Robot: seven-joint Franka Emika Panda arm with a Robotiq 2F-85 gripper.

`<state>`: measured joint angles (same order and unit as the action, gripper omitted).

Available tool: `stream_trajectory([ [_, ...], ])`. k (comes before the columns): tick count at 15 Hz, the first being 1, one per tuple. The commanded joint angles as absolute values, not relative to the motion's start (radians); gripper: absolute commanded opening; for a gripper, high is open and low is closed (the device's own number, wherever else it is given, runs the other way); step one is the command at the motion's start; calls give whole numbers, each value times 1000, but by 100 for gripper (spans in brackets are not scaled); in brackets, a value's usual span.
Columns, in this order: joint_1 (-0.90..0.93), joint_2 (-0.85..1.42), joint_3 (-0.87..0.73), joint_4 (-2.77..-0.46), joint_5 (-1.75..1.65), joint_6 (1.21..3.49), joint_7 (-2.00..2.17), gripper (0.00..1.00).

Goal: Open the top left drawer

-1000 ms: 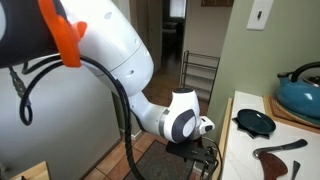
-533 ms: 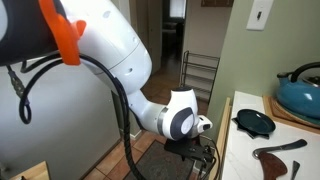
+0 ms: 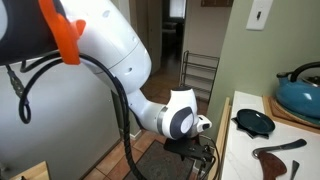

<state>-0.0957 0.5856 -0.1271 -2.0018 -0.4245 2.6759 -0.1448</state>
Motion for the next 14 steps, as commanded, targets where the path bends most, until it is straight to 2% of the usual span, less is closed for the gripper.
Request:
stream_trajectory([
  [1,-92,593,-20,-2075,-309,2671,-182,100],
  [14,-85,569,-2,-2105,-309,2678,-183,100],
])
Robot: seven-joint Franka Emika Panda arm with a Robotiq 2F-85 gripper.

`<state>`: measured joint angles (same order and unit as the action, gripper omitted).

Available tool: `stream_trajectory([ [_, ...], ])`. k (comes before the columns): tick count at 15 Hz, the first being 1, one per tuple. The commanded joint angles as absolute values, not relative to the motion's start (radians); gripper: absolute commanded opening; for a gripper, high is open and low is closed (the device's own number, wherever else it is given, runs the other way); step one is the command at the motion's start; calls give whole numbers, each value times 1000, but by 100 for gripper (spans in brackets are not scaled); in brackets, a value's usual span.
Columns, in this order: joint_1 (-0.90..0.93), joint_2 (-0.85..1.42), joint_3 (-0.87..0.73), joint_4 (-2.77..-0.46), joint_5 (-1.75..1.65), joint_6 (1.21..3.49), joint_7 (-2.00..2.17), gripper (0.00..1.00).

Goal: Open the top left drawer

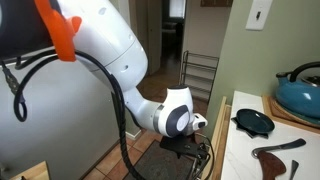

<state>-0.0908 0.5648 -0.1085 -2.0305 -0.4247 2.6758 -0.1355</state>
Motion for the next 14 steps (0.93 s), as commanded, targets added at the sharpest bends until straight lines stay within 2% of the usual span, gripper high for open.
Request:
stream_trajectory([
  [1,-77,565,2,-2114,-307,2678,-171,100],
  [14,23,554,34,-2148,-307,2633,-23,100],
])
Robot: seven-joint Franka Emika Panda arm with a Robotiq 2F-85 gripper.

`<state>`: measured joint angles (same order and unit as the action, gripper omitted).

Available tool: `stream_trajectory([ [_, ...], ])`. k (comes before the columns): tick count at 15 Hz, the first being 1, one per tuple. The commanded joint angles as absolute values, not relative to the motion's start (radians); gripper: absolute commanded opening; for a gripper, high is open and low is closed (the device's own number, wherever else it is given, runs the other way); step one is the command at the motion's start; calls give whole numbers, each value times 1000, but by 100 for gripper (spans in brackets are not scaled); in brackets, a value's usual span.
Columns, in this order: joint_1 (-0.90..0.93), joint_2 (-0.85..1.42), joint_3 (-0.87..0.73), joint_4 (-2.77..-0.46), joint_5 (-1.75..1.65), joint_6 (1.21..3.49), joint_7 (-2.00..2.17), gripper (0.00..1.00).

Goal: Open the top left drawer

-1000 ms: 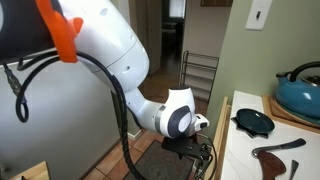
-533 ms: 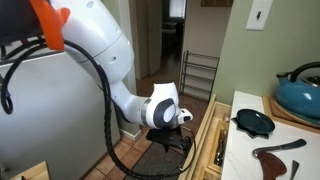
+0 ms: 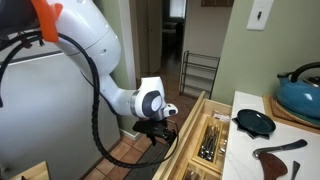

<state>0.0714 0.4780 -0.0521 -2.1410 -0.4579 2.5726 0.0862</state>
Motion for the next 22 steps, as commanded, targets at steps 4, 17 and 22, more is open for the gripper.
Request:
stream_trajectory([
  [4,27,552,37,-2146,-309,2630,-15,100],
  [17,121,512,-70,-2170,-519,2729,153,100],
  [22,131,470,-98,-2175,-515,2629,159,100],
])
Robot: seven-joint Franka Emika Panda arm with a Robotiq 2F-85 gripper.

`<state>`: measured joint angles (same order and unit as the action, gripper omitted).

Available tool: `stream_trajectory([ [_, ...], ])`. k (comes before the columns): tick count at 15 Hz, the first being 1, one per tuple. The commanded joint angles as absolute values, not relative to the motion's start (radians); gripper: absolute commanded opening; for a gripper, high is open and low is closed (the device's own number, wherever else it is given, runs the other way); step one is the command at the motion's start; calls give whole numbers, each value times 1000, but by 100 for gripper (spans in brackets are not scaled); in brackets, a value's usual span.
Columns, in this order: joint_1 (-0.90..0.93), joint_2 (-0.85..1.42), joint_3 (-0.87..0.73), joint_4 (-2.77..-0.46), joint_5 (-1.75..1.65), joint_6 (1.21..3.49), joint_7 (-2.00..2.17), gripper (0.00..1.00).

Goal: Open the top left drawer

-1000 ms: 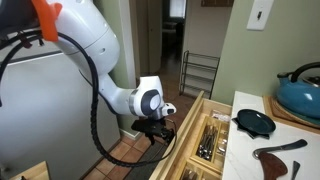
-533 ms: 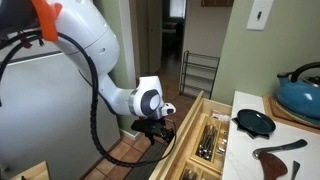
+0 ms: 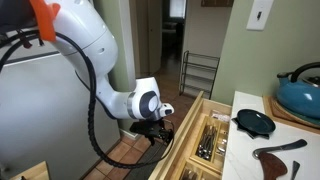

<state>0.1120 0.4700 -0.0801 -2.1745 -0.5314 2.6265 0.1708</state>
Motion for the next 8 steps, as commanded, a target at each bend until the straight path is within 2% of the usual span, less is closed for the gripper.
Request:
stream_trajectory([
  [1,142,471,-114,-2175,-534,2650,190,100],
  [8,286,463,-299,-2161,-840,2831,464,100],
])
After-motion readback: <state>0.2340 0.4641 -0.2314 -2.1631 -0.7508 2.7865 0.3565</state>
